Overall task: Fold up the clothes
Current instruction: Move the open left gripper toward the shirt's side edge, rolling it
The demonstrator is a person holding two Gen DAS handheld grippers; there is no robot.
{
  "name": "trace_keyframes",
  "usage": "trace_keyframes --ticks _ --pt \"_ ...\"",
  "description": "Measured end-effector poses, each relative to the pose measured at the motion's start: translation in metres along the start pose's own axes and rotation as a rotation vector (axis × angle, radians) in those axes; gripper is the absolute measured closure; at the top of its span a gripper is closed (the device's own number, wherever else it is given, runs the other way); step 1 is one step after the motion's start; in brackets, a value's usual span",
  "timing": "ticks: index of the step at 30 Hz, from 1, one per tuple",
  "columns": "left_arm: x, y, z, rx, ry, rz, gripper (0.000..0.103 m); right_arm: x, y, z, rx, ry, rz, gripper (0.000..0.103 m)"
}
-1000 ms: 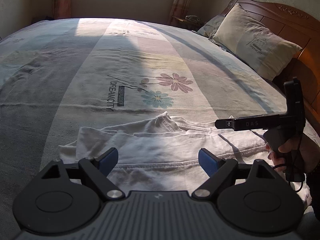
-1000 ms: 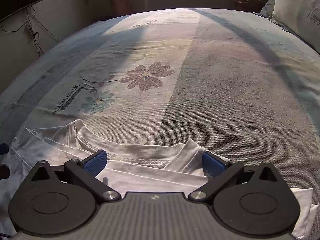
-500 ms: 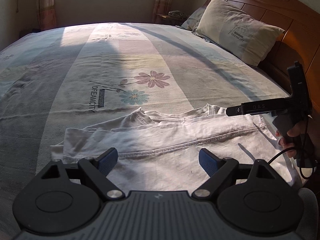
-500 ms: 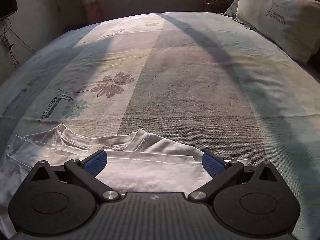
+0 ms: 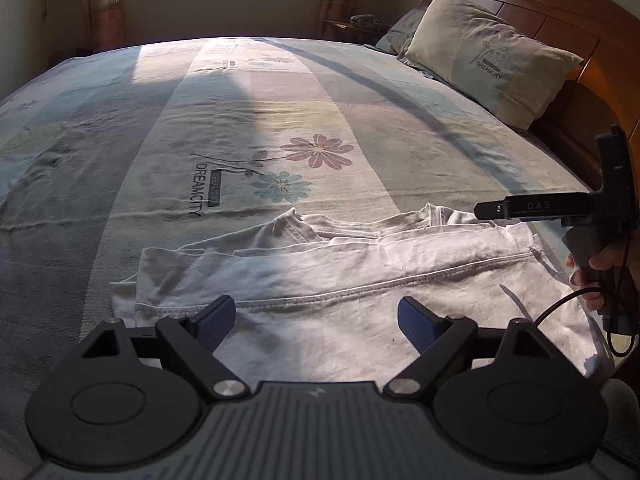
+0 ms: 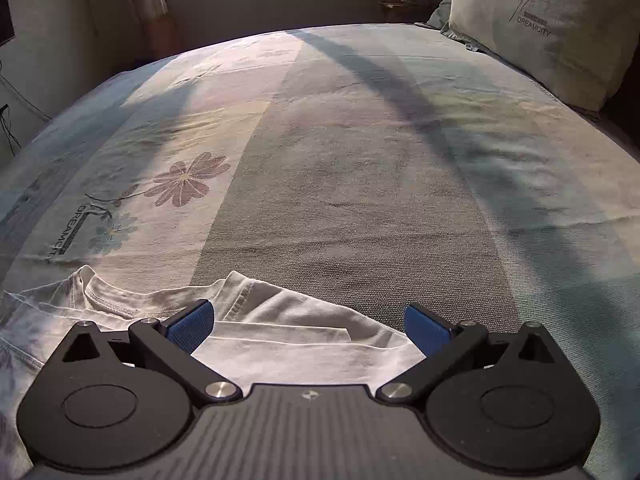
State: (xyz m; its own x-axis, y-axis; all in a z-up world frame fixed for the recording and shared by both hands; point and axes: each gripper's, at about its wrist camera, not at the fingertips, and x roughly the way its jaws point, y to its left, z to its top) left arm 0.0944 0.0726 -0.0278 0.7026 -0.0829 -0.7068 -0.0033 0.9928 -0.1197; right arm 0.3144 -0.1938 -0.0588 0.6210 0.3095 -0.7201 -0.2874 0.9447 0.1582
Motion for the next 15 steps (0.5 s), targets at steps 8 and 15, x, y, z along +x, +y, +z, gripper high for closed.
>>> trace_keyframes --ticks 8,15 --pt "0.007 -0.009 -0.009 -0.015 0.043 -0.035 0.015 -0.063 0.006 -0.082 0.044 0.027 0.111 0.000" --pt "0.023 0.000 -0.032 -0.082 0.140 -0.011 0.015 -0.094 0.014 -0.138 0.055 0.049 0.069 0.000"
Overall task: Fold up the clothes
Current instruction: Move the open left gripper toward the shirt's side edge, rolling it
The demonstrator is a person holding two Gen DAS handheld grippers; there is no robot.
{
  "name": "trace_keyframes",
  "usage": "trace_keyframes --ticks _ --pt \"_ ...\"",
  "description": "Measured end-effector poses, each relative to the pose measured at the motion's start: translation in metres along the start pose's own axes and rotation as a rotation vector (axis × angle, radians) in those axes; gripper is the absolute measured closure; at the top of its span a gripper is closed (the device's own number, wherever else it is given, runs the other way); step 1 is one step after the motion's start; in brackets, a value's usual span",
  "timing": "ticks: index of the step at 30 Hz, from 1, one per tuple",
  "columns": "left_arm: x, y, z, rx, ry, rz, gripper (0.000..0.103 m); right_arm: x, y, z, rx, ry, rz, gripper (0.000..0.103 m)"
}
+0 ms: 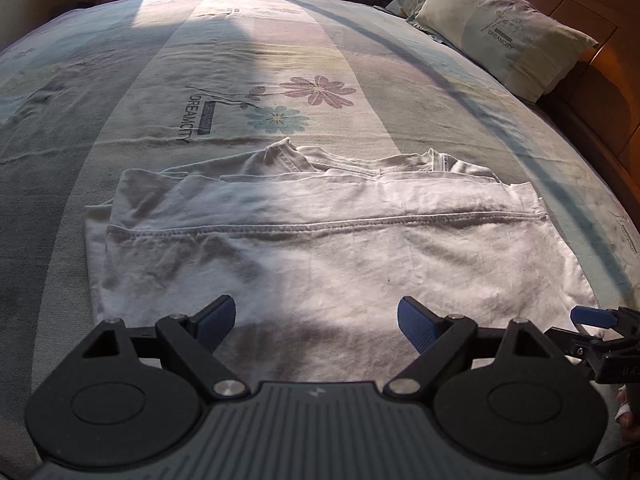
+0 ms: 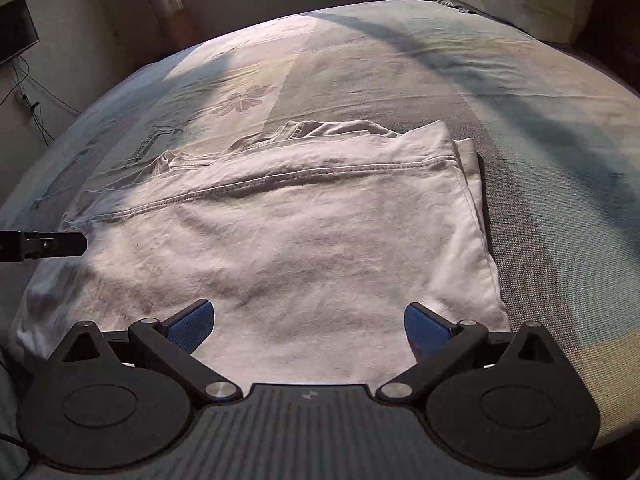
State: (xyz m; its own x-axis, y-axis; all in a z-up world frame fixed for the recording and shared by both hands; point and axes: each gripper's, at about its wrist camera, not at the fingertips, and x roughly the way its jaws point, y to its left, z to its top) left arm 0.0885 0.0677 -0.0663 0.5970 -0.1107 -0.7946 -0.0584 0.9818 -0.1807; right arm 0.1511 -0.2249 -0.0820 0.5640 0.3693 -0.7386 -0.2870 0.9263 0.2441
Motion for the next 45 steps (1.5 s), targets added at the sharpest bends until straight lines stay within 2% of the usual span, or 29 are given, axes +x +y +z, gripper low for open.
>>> trace_keyframes --ticks 5,8,11,14,19,20,25,27,29,32,36,39,45 --pt "0.000 0.003 -0.020 -0.008 0.043 -0.021 0.015 -0.016 0.010 -0.008 -0.012 -0.013 0.042 0.000" --pt "-0.002 0.009 -0.030 -0.016 0.060 -0.020 0.015 -0.008 0.009 -0.012 0.001 0.024 0.011 0.000" --pt "-0.019 0.017 -0.035 -0.056 0.032 -0.016 0.015 -0.008 0.007 -0.018 0.016 0.022 -0.002 0.000" --pt "-0.036 0.019 -0.039 -0.026 -0.015 -0.030 0.014 -0.011 0.007 -0.020 0.024 0.025 -0.005 0.000" --pt "-0.024 0.030 -0.054 -0.062 0.090 0.007 0.013 -0.012 0.009 -0.022 0.025 0.027 -0.011 0.000" --pt "-0.026 0.031 -0.057 -0.067 0.086 0.002 0.013 -0.013 0.010 -0.022 0.026 0.028 -0.009 0.000" --pt "-0.044 0.025 -0.044 -0.024 -0.010 -0.081 0.013 -0.021 0.013 -0.022 0.020 0.023 -0.002 0.000" --pt "-0.044 0.022 -0.028 -0.006 -0.059 -0.063 0.013 -0.024 0.015 -0.022 0.015 0.020 -0.002 0.000" --pt "-0.034 0.030 -0.018 -0.031 -0.073 -0.065 0.013 -0.028 0.018 -0.021 0.008 0.012 -0.002 0.000" --pt "-0.012 0.050 -0.019 -0.132 -0.010 -0.046 0.013 -0.033 0.022 -0.021 0.001 -0.004 0.006 0.000" --pt "-0.017 0.065 -0.027 -0.167 -0.022 -0.061 0.013 -0.036 0.024 -0.021 -0.012 -0.012 0.002 0.000" --pt "-0.026 0.060 -0.014 -0.138 -0.074 -0.086 0.013 -0.032 0.027 -0.020 -0.019 -0.008 0.005 0.000" --pt "-0.001 0.037 0.009 -0.074 -0.077 -0.159 0.012 -0.024 0.042 -0.017 -0.054 -0.005 0.032 0.000"
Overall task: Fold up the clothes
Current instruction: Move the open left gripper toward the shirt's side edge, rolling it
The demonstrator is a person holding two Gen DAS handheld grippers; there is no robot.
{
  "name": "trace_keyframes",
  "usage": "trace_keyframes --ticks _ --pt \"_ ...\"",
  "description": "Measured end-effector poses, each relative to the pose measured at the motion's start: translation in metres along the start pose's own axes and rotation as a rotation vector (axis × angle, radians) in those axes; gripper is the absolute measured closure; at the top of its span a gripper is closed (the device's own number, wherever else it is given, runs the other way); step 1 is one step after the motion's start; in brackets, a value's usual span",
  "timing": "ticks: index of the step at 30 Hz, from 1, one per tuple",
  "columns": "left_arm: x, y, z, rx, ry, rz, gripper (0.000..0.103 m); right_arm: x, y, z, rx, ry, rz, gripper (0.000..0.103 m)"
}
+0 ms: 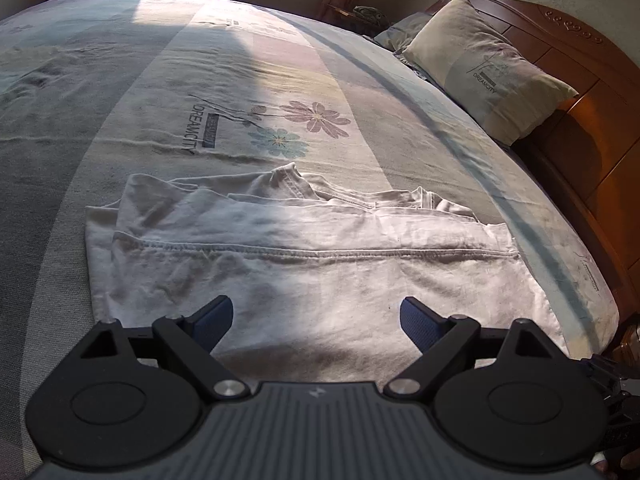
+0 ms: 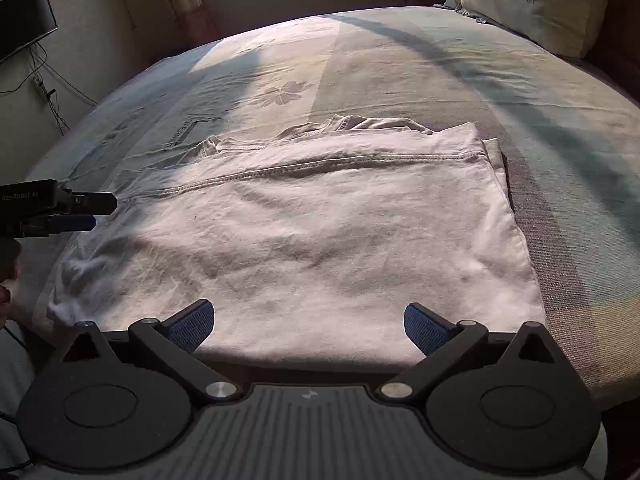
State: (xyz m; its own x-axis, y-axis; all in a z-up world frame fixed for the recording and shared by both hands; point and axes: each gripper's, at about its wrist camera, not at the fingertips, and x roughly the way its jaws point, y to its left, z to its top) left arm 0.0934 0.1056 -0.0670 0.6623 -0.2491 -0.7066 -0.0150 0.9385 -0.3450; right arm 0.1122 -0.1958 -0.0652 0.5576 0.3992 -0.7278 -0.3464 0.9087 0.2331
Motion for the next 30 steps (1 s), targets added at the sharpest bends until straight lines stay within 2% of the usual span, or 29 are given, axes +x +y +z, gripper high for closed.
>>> trace_keyframes --ticks 3,6,10,13,15,19,22,27,30 --pt "0.021 0.007 -0.004 -0.042 0.031 -0.004 0.012 0.001 0.003 0.000 -0.011 0.004 -0.002 0.000" --pt "0.012 0.016 -0.006 -0.066 0.015 -0.040 0.012 0.000 0.001 -0.002 0.001 0.012 -0.008 0.000" --pt "-0.008 0.037 0.001 -0.115 -0.057 -0.010 0.011 0.002 -0.004 -0.002 0.020 0.013 -0.018 0.000" --pt "-0.005 0.066 -0.003 -0.218 -0.024 0.040 0.012 0.005 -0.006 0.000 0.052 -0.003 -0.013 0.000" --pt "-0.010 0.077 -0.007 -0.235 -0.045 -0.007 0.011 0.006 -0.006 0.002 0.068 -0.010 0.003 0.000" --pt "-0.021 0.081 -0.002 -0.288 -0.037 -0.008 0.011 0.007 -0.004 0.003 0.058 -0.006 0.004 0.000" --pt "-0.020 0.084 -0.007 -0.347 0.002 -0.061 0.011 0.008 -0.006 0.005 0.086 -0.011 0.009 0.000" --pt "-0.034 0.076 -0.016 -0.342 0.012 -0.036 0.011 0.011 -0.005 0.006 0.091 -0.002 0.016 0.000" --pt "-0.039 0.070 -0.020 -0.299 0.033 -0.010 0.010 0.012 -0.004 0.005 0.084 0.001 0.016 0.000"
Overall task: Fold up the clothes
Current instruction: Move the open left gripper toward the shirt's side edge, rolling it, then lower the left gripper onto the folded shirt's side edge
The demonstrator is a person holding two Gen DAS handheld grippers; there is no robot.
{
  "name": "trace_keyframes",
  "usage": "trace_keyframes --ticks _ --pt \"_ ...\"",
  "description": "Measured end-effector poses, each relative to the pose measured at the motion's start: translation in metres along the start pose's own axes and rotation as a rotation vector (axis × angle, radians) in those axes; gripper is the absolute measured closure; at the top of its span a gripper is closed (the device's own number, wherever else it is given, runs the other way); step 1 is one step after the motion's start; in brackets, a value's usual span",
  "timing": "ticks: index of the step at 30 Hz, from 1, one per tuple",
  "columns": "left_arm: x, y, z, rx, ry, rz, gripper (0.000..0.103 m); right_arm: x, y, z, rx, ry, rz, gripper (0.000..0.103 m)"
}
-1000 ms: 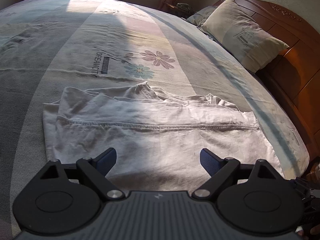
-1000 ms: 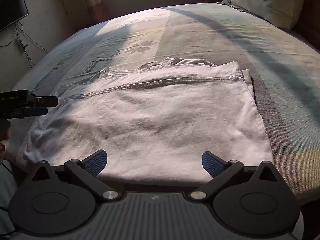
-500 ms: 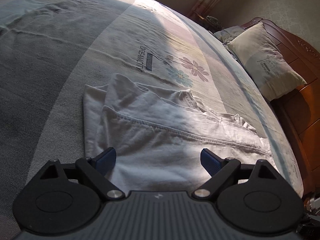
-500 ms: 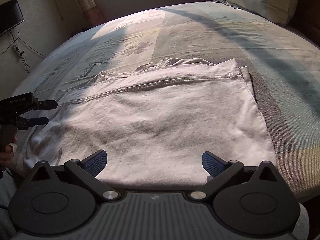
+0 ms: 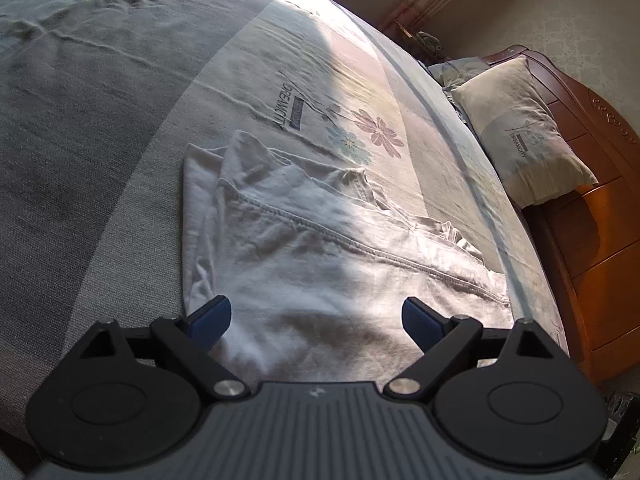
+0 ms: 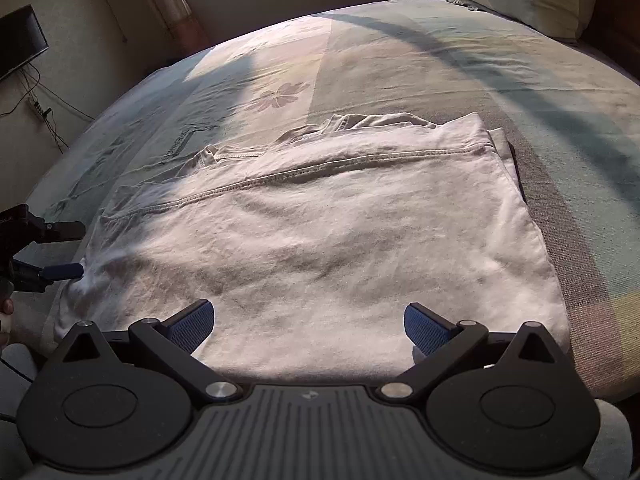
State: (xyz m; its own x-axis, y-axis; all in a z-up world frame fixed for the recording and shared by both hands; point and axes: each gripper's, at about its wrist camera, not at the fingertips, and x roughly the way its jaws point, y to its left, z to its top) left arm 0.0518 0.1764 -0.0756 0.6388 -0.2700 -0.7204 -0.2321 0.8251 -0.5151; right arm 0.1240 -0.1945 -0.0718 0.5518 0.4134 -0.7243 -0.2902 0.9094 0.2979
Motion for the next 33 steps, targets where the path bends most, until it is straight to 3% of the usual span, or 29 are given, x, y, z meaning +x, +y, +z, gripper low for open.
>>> trace_keyframes --ticks 2,7,9,12,21,26,29,33 --pt "-0.001 -0.002 -0.005 0.030 0.017 0.033 0.010 0.001 0.000 0.000 0.007 0.000 0.006 0.000" --pt "-0.014 -0.010 -0.004 0.031 -0.021 -0.016 0.010 -0.001 0.005 -0.002 -0.009 -0.003 0.014 0.000" --pt "-0.011 -0.014 -0.007 0.048 -0.003 -0.031 0.009 -0.003 0.007 -0.002 -0.015 -0.009 0.015 0.000" --pt "0.007 -0.006 -0.017 0.028 0.072 0.017 0.011 -0.004 0.008 -0.002 -0.010 -0.013 0.022 0.000" --pt "-0.026 -0.008 0.014 0.054 -0.057 -0.029 0.010 -0.007 0.008 -0.003 -0.004 -0.017 0.022 0.000" --pt "-0.018 0.026 0.029 -0.115 -0.031 -0.107 0.009 -0.005 0.008 -0.003 -0.008 -0.010 0.015 0.000" --pt "-0.011 0.041 0.026 -0.165 -0.025 -0.100 0.009 -0.003 0.007 -0.003 -0.007 -0.003 0.010 0.000" --pt "0.002 0.059 0.023 -0.241 0.013 -0.147 0.009 0.002 0.005 -0.002 -0.008 0.009 0.000 0.000"
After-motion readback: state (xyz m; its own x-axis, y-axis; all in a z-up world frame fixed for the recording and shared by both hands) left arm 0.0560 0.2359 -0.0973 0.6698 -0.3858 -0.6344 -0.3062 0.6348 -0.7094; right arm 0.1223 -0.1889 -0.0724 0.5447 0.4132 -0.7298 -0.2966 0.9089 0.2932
